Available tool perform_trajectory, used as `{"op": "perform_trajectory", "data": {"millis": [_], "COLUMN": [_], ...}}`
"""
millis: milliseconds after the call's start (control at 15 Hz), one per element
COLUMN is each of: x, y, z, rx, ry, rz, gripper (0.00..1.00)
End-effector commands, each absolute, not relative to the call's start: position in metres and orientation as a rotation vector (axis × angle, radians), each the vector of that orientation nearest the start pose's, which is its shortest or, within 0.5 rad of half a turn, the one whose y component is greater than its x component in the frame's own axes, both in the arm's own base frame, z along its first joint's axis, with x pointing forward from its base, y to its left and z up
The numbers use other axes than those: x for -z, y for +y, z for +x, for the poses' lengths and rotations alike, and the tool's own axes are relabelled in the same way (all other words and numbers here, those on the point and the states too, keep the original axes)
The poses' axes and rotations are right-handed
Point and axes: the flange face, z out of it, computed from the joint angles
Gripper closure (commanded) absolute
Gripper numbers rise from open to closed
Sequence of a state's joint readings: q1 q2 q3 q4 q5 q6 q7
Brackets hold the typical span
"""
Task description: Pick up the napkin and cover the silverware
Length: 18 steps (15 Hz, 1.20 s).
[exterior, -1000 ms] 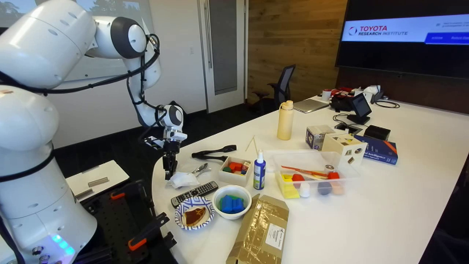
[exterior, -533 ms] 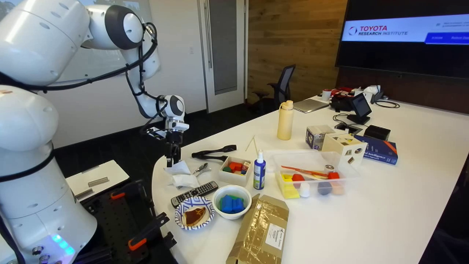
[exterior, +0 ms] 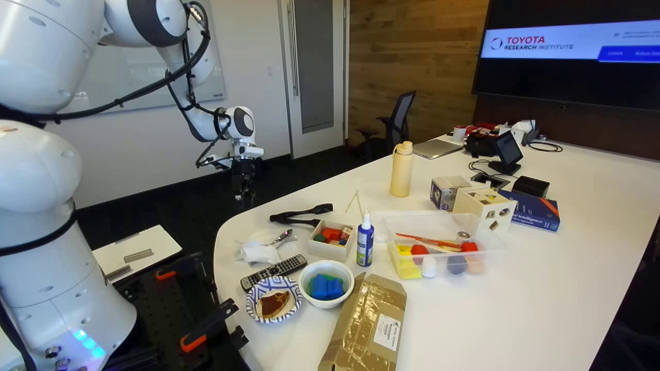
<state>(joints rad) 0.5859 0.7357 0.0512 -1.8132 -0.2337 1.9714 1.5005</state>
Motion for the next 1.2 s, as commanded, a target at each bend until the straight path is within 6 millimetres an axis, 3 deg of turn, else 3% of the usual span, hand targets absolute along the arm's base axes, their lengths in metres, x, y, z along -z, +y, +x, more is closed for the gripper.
{"op": "perform_trajectory", "data": {"millis": [0,667,1133], "x": [-0.113,-0.029,-0.005], "y": [0.330,0.309,0.305], "z": [0.462,0.441,0.442], "rx": [0.170,0.248,0.242], "ry": [-0.903,-0.996,-1.007], "rz": [2.421,2.569,2.623], "gripper": [0.00,0.00,0.00]}}
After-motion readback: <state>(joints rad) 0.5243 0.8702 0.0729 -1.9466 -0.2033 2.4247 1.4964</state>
